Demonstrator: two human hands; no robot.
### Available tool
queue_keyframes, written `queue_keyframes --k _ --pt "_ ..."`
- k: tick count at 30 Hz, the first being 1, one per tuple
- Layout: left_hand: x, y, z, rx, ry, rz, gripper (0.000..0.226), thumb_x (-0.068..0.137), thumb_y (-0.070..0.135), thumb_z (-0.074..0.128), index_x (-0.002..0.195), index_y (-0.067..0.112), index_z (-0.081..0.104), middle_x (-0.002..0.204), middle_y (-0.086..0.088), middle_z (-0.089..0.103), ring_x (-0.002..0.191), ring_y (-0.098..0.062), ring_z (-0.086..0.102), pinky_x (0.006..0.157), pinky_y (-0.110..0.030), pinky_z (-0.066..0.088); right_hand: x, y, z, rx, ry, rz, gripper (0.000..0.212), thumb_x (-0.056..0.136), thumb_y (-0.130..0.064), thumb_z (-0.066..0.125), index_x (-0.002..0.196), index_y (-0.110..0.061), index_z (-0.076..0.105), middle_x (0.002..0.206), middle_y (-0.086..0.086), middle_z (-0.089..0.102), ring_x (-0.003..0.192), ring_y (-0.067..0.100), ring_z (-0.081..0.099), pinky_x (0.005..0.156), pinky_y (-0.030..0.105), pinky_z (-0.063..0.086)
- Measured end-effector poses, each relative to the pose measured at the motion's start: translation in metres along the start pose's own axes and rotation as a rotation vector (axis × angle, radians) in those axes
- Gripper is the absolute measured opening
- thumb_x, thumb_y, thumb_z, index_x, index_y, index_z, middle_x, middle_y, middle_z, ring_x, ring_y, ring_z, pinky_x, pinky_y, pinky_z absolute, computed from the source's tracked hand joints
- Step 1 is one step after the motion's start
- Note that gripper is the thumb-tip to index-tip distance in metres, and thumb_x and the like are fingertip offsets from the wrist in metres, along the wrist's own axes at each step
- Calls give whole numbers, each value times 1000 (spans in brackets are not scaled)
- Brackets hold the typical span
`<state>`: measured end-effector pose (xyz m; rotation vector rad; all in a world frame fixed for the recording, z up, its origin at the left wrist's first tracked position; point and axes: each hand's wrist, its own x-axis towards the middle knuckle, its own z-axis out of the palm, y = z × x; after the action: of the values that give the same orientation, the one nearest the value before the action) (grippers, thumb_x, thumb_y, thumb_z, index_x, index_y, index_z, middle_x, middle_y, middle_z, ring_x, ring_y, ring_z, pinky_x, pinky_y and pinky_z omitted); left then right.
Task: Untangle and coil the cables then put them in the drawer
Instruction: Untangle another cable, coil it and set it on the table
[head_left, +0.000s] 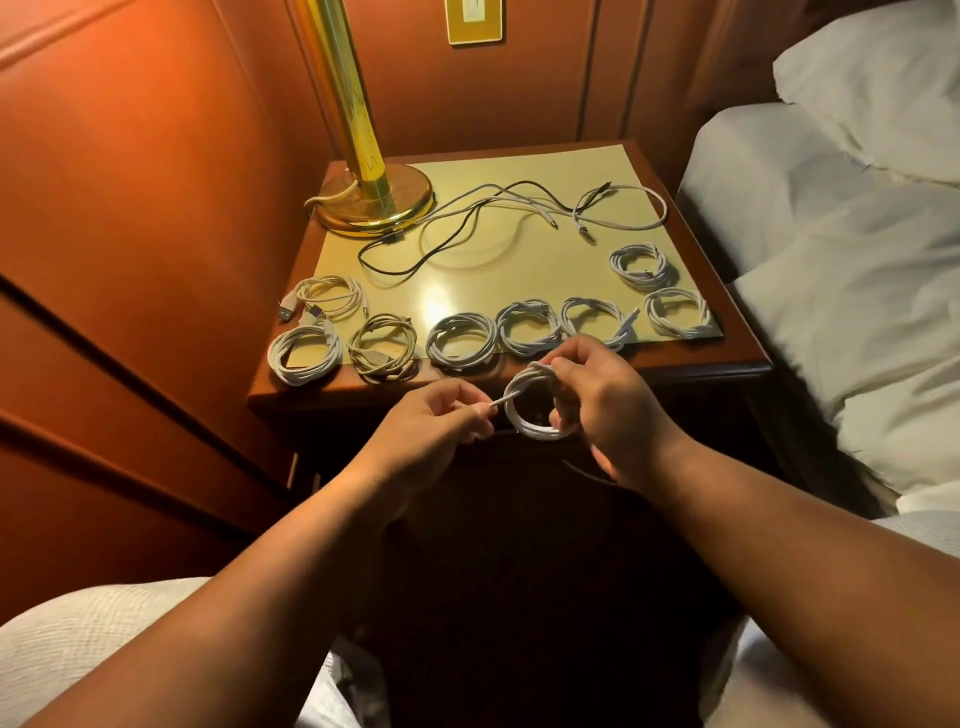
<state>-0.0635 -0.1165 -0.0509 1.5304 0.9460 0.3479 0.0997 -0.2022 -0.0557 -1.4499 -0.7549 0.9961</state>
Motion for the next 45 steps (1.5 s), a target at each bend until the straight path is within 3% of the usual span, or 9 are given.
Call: queue_keyframes --k 3,9,18,24,27,30,34,42,45 --pt "-1 -9 8 -161 16 -42 8 93 19 64 95 16 72 97 -13 74 88 -18 67 81 -33 45 -2 1 0 470 -38 244 26 104 -14 34 85 -11 53 59 -2 35 51 10 28 55 27 32" --pt "-3 -17 28 -531 150 -224 14 93 22 64 86 13 73 84 -6 75 80 -15 71 76 -29 47 -5 15 9 684 -12 312 26 104 -14 33 94 -9 56 61 0 39 51 11 31 60 28 35" --pt "-8 -19 35 -556 214 -206 10 90 19 67 98 13 70 84 -2 74 87 -16 68 81 -32 47 -3 27 22 338 45 256 23 105 -18 40 100 -17 61 65 -5 54 63 7 46 71 27 38" --pt "-9 -12 29 -789 44 -293 10 84 25 67 94 26 68 75 5 66 81 -10 62 80 -31 39 -2 26 21 227 38 214 22 105 -18 41 102 -14 62 66 -5 53 65 8 45 73 28 37" --pt "-10 -11 24 -876 -47 -273 31 78 22 71 109 24 68 78 3 63 81 -12 60 81 -32 42 -1 25 21 174 25 203 22 105 -19 40 103 -13 61 66 -5 53 66 10 45 74 28 38" --pt "-7 -12 23 -776 -78 -188 56 69 4 73 123 18 62 94 -3 66 91 -16 64 76 -34 51 0 25 19 149 17 216 21 105 -21 41 103 -16 61 63 -8 55 67 11 45 79 36 34" --pt "-4 -11 25 -608 77 -173 53 77 -20 57 117 14 62 98 -11 61 92 -23 66 74 -37 59 0 24 16 194 4 242 21 105 -21 40 106 -14 60 63 -7 57 68 12 48 85 42 36" --pt "-4 -13 20 -315 84 -71 45 86 -12 59 110 26 63 105 -18 66 98 -28 69 81 -38 59 0 21 14 187 24 234 21 105 -16 41 110 -8 60 70 -1 55 67 10 51 74 31 46" --pt "-3 -15 18 -270 9 -35 56 85 -10 63 122 31 61 103 -14 71 98 -25 70 84 -38 59 2 18 11 311 38 292 20 105 -16 41 107 -10 61 68 -1 54 63 10 50 65 27 45"
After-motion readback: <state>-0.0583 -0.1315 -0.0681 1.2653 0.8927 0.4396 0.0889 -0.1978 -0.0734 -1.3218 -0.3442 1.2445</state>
